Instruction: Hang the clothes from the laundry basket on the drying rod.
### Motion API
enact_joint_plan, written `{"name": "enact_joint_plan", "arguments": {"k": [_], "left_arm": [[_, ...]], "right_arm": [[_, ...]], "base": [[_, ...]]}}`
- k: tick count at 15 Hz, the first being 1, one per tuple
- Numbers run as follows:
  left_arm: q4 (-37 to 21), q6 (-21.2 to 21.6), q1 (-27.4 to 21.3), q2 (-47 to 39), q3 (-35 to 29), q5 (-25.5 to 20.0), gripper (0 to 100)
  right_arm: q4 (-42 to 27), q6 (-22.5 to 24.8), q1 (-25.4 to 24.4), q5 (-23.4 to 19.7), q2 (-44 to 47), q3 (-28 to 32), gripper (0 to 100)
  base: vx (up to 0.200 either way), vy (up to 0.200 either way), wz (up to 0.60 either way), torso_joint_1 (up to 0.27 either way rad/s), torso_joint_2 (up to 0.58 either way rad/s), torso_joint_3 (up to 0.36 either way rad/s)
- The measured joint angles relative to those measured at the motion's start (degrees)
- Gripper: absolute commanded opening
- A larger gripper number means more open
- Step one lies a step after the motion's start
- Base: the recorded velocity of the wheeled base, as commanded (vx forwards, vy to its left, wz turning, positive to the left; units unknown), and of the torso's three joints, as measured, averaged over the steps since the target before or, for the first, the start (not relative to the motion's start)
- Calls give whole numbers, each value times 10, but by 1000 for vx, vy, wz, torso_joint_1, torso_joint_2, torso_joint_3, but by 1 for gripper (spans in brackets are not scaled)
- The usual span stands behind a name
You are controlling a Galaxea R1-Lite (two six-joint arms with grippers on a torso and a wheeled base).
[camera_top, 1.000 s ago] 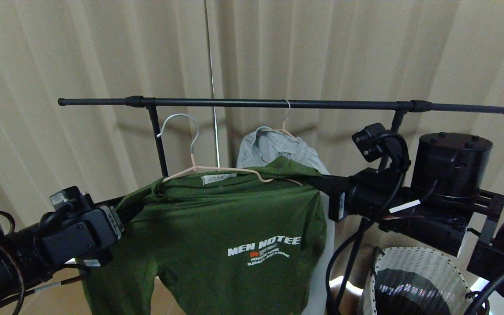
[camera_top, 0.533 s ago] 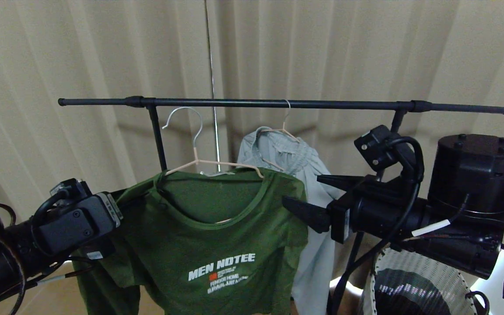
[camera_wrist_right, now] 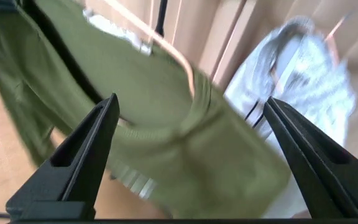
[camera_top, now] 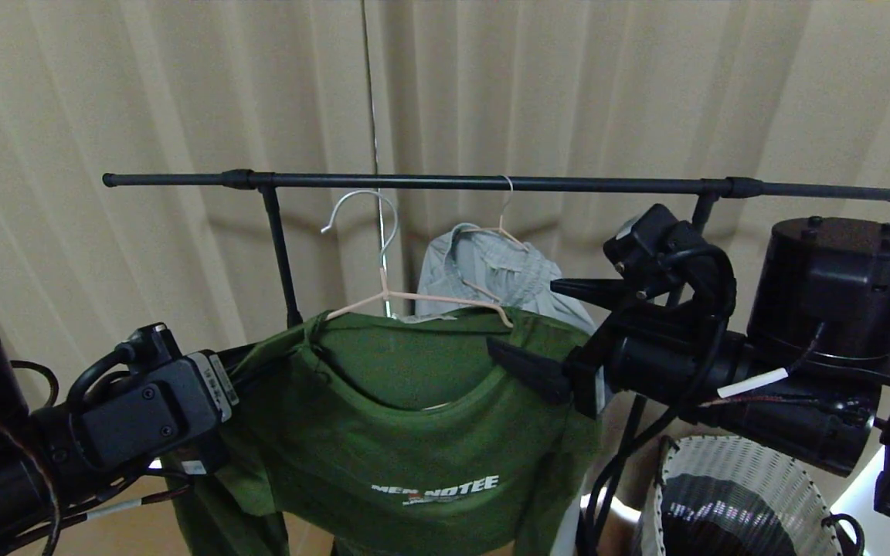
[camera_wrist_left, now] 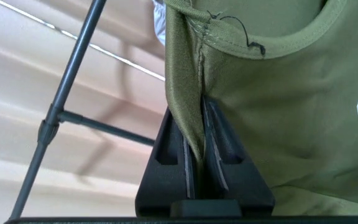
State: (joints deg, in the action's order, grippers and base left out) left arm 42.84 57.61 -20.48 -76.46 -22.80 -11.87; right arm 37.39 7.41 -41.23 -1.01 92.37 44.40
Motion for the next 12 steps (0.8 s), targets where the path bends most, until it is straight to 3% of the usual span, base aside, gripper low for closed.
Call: {"name": "enact_joint_plan", "arguments": {"k": [4,12], "left_arm": [[0,-12,-21,0,-7,0,0],[16,-30,-49,2,-10,0,0]], "right_arm": [[30,73,5,4,36,46,100],[41,97,16,5,78,66,100]], "base": [[0,0,0,0,0,0],[0,0,0,0,0,0]]}}
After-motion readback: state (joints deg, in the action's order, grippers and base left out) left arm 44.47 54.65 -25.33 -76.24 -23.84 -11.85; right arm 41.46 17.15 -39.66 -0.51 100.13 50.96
